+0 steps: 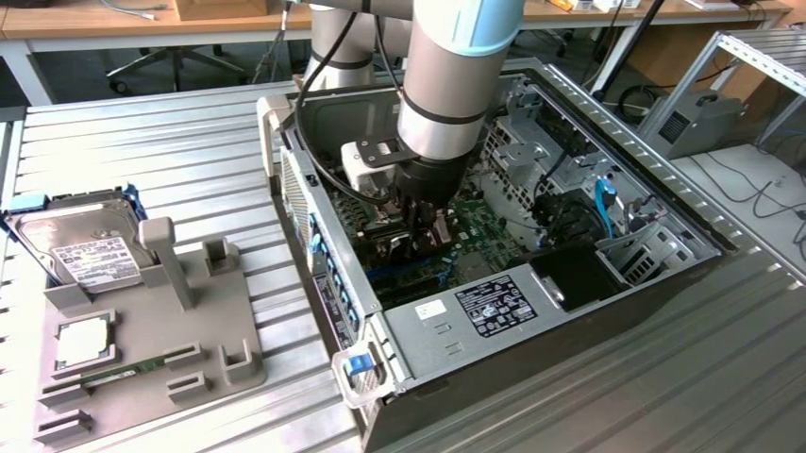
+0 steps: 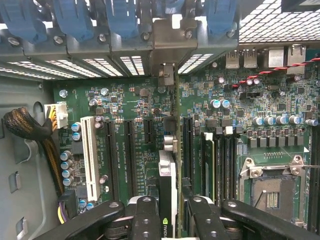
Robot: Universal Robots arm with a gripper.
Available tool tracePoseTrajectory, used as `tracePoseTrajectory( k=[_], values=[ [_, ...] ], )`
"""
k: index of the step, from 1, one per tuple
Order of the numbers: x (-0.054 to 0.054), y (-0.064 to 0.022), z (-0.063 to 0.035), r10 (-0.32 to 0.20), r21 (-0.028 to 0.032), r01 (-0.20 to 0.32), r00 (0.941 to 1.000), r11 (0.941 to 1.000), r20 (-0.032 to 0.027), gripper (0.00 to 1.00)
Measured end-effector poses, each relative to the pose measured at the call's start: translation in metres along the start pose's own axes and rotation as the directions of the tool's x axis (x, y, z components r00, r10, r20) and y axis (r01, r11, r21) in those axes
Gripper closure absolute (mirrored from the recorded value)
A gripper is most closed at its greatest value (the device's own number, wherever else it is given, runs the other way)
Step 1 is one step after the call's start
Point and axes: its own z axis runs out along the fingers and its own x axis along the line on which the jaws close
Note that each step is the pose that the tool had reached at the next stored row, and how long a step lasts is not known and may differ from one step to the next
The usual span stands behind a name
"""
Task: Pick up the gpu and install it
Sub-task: 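Insert the gpu into the slot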
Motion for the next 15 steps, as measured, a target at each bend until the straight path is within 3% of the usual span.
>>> tracePoseTrajectory(
  k=[4, 7, 15],
  values=[
    [-0.0001, -0.0002, -0.0040, 0.000, 0.0000, 0.000, 1.0000, 1.0000, 0.0000, 0.73],
    [0.0001, 0.0001, 0.0017, 0.000, 0.0000, 0.000, 1.0000, 1.0000, 0.0001, 0.73],
    [0.0001, 0.0000, 0.0016, -0.023, -0.0009, 0.023, 0.9997, 0.9997, 0.0020, 0.73]
  ],
)
